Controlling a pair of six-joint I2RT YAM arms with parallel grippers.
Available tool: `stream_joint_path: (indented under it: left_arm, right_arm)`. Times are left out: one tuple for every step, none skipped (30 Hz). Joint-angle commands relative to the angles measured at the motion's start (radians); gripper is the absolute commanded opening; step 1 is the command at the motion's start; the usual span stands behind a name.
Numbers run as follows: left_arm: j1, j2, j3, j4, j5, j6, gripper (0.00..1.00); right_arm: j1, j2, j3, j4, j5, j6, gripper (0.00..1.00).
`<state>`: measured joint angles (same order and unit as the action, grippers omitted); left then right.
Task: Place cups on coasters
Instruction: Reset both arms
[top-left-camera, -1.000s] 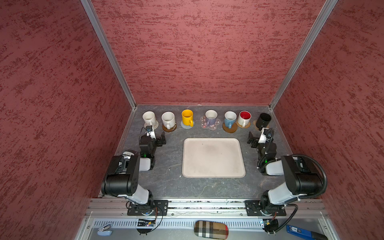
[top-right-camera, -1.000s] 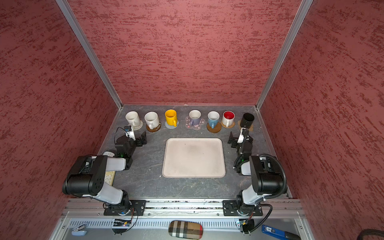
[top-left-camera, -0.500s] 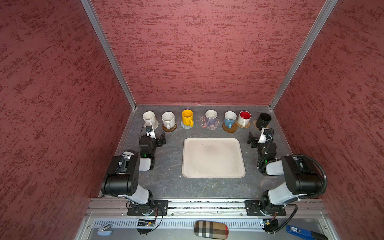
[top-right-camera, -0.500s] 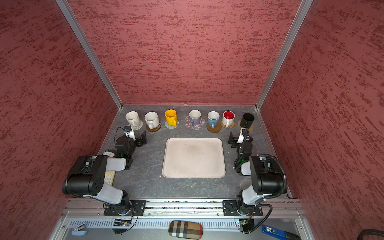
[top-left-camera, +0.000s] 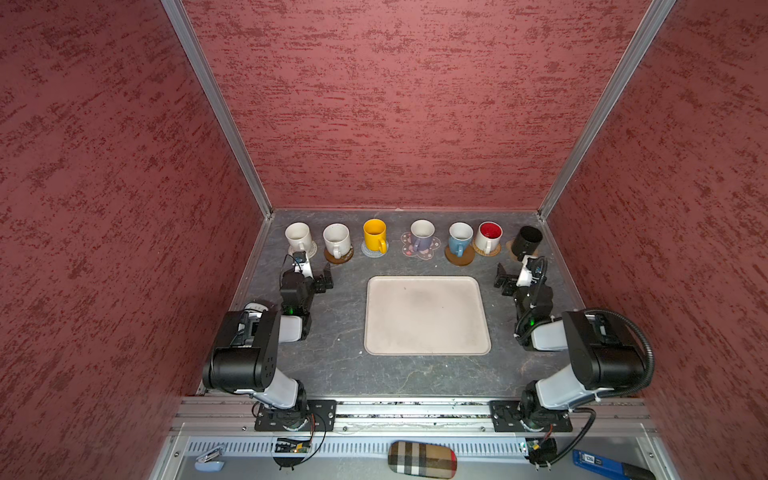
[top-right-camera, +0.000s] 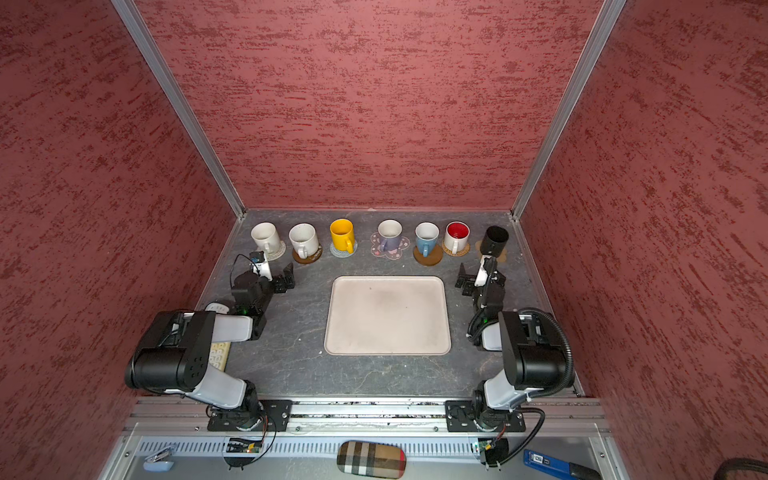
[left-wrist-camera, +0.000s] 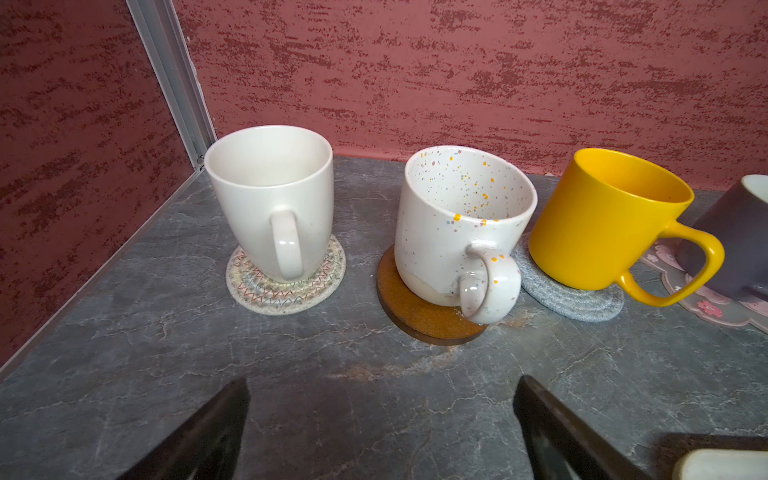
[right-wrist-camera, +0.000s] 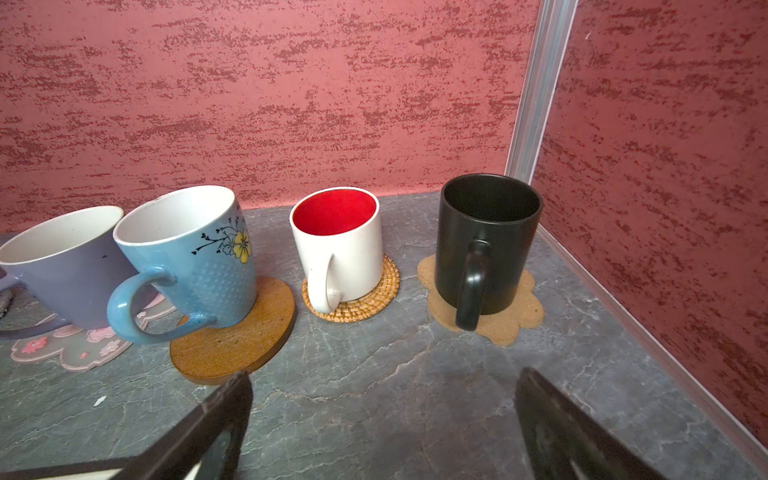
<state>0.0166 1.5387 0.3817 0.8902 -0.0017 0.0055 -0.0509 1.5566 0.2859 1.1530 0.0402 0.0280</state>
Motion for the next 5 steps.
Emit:
stream_joint_path:
  left_arm:
    - [-0.003, -0.003, -0.006, 0.012, -0.007, 0.004, 0.99]
    - [-0.002, -0.003, -0.006, 0.012, -0.007, 0.005, 0.99]
    - [-0.002, -0.003, -0.006, 0.012, -0.006, 0.005, 0.99]
    - [-0.002, -0.003, -0.006, 0.012, -0.006, 0.003, 0.99]
    - [-0.001, -0.003, -0.007, 0.012, -0.003, 0.003, 1.0]
  right_arm:
    - [0.005, -0.009, -0.01, 0.014, -0.014, -0.022, 0.99]
    - [0.006, -0.007, -0.007, 0.008, -0.019, -0.024, 0.99]
    - [0.007, -0.006, -0.001, 0.0, -0.025, -0.021, 0.99]
    - [0.004, -0.007, -0.002, -0.001, -0.025, -0.022, 0.99]
    - [0.005, -0.008, -0.006, 0.004, -0.025, -0.019, 0.99]
